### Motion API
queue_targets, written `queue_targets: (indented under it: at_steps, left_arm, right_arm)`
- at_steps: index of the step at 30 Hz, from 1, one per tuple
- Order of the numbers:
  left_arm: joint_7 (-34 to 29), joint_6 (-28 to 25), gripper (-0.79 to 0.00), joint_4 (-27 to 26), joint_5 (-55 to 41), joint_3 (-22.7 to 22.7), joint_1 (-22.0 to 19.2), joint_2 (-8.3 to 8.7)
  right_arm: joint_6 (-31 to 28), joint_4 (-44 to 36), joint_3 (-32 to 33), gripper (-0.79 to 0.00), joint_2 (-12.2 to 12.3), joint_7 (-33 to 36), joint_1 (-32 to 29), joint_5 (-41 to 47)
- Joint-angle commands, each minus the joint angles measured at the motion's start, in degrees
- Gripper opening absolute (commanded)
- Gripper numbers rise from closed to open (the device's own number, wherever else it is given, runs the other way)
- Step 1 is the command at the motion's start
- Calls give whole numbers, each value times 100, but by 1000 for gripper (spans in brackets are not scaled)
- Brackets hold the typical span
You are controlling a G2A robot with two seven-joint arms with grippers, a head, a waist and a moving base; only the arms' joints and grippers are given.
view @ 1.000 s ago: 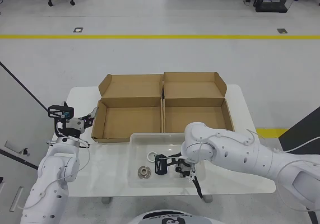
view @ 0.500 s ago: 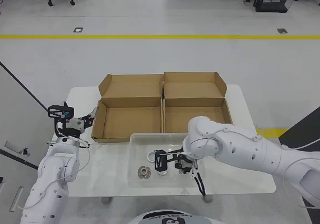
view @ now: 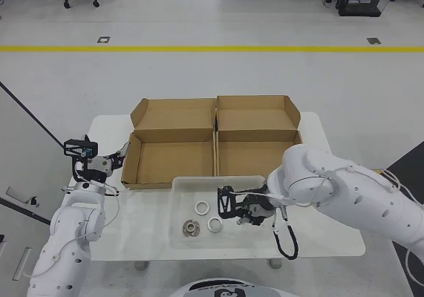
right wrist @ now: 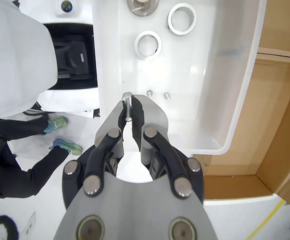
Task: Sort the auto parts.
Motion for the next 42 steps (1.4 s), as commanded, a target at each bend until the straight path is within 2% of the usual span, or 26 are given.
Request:
queue_targets:
  at_steps: [1, 12, 17, 23, 28, 33, 34, 42]
  left_arm:
    - [0, 0, 0, 0, 0, 0, 0, 0]
    - [0, 0, 0, 0, 0, 0, 0, 0]
    - [0, 0, 0, 0, 0, 0, 0, 0]
    - [0, 0, 0, 0, 0, 0, 0, 0]
    - [0, 0, 0, 0, 0, 0, 0, 0]
    - [0, 0, 0, 0, 0, 0, 0, 0]
    - [0, 0, 0, 0, 0, 0, 0, 0]
    - [0, 0, 0, 0, 0, 0, 0, 0]
  right_arm:
    - [-407, 59, 249, -785, 133, -362, -217, 47]
    - [-2853, 741, 1268, -785, 594, -2820, -1060, 71]
    - [-2853, 468, 1477, -785, 661, -3914, -1281, -201]
    - [-2853, 308, 1339, -785, 705, -5632, -1355, -1126]
    - [-2853, 461, 1010, -785, 755, -7564, -1226, -2373]
    - [-2853, 844, 517, -785, 847, -9718, -1014, -4060]
    - [-2853, 905, 422, -785, 860, -9871, -957, -4289]
    - [-2853, 905, 422, -785, 860, -9871, -957, -4289]
